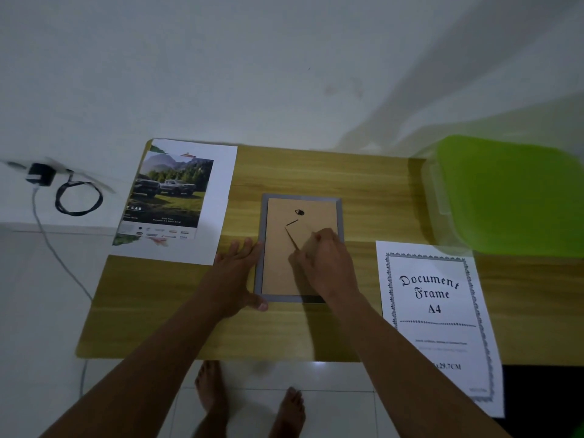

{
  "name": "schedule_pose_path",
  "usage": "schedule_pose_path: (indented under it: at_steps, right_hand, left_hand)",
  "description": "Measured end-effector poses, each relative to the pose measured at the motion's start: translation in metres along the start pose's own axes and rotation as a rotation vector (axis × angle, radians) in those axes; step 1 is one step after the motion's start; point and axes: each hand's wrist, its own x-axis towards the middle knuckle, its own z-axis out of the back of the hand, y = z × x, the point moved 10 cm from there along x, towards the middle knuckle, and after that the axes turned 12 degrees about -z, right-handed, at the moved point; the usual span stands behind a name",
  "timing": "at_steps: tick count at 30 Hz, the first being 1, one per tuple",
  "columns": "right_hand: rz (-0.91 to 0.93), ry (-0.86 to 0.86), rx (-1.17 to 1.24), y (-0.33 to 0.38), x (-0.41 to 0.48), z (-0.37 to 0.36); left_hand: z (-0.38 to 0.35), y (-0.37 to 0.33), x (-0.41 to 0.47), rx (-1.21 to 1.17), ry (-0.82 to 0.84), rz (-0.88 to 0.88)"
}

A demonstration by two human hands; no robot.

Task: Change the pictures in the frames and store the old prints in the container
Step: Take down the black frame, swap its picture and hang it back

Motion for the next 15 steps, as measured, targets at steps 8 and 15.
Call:
schedule_pose_path:
  at_steps: [8, 15]
  right_hand:
    - [-0.034, 0.016, 0.103, 0.004, 0.002, 0.021]
    - [-0.113, -0.059, -0.022, -0.008, 0.049, 0.079]
  left_hand:
    - [-0.001, 0.001, 0.000, 0.006, 0.008, 0.003]
    - [0.003, -0.002, 0.000, 0.061, -0.054, -0.021]
